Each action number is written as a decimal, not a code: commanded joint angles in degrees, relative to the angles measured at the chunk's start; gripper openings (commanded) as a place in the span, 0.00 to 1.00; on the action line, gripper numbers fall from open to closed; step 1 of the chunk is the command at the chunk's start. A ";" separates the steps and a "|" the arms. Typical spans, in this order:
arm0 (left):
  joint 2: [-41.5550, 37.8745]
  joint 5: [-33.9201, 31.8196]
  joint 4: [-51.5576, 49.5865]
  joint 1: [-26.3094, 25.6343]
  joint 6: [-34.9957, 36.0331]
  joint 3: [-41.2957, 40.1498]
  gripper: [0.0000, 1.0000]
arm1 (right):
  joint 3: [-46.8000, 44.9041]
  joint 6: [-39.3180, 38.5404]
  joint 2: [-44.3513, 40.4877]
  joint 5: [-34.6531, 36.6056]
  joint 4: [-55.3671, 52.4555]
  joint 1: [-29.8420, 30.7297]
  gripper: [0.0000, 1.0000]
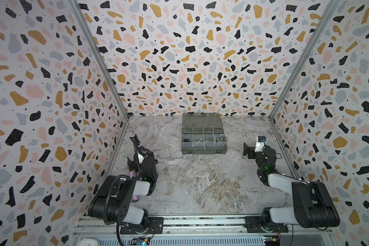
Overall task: Sort the screws and nuts into containers
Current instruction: Reset both arms
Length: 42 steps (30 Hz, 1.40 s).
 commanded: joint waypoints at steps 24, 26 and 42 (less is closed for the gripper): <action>1.33 8.88 18.67 1.15 2.27 -7.37 1.00 | -14.83 -5.95 9.70 3.07 34.85 3.66 0.99; 1.84 8.37 18.78 1.65 1.90 -6.82 1.00 | -14.56 -5.87 9.66 2.30 34.31 3.35 0.99; 1.73 5.02 14.05 2.68 -1.07 -4.42 0.99 | -11.21 -2.92 9.80 -1.96 27.13 -0.51 0.99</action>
